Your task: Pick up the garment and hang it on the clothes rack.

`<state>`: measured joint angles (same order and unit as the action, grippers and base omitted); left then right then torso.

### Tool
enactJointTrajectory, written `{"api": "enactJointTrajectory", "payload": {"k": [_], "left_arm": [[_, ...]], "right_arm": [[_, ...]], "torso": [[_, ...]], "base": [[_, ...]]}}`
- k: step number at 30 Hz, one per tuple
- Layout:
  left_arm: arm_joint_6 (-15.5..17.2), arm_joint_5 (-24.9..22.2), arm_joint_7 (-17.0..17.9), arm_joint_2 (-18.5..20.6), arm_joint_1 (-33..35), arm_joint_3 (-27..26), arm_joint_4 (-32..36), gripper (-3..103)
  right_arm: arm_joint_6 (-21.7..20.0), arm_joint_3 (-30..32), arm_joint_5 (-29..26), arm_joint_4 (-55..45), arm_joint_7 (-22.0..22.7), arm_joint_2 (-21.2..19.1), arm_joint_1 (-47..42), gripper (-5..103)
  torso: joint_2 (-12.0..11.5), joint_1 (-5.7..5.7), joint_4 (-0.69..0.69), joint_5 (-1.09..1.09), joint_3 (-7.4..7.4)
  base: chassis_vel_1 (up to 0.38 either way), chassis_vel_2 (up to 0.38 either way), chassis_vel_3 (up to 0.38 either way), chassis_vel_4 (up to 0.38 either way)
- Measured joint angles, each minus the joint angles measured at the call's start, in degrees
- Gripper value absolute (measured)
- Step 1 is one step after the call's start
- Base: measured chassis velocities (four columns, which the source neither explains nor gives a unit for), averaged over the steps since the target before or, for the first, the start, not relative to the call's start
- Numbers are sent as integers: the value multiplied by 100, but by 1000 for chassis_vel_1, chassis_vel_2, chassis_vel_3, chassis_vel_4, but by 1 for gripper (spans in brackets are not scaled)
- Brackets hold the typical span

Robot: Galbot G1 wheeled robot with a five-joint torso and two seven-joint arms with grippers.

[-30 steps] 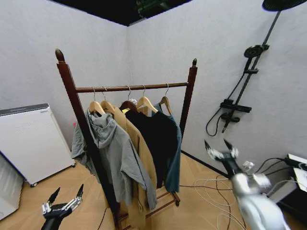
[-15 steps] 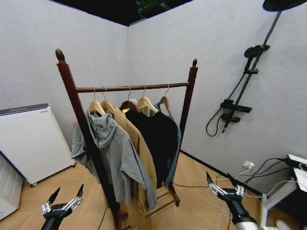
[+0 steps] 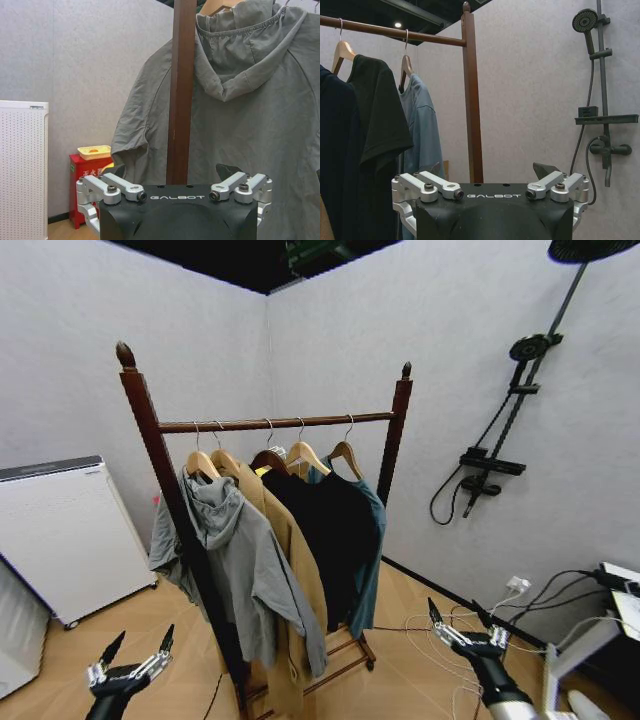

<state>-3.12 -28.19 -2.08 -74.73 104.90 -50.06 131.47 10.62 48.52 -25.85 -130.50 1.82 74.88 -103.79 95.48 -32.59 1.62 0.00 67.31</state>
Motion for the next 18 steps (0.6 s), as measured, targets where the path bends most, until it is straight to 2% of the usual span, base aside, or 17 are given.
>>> {"api": "enactJointTrajectory", "payload": {"k": [18], "left_arm": [[0,0,0,0,0,0,0,100]], "right_arm": [[-13,-5,-7,13,-2,-6,18,100]], "torso": [[0,0,0,0,0]], "base": [[0,0,0,0]]}}
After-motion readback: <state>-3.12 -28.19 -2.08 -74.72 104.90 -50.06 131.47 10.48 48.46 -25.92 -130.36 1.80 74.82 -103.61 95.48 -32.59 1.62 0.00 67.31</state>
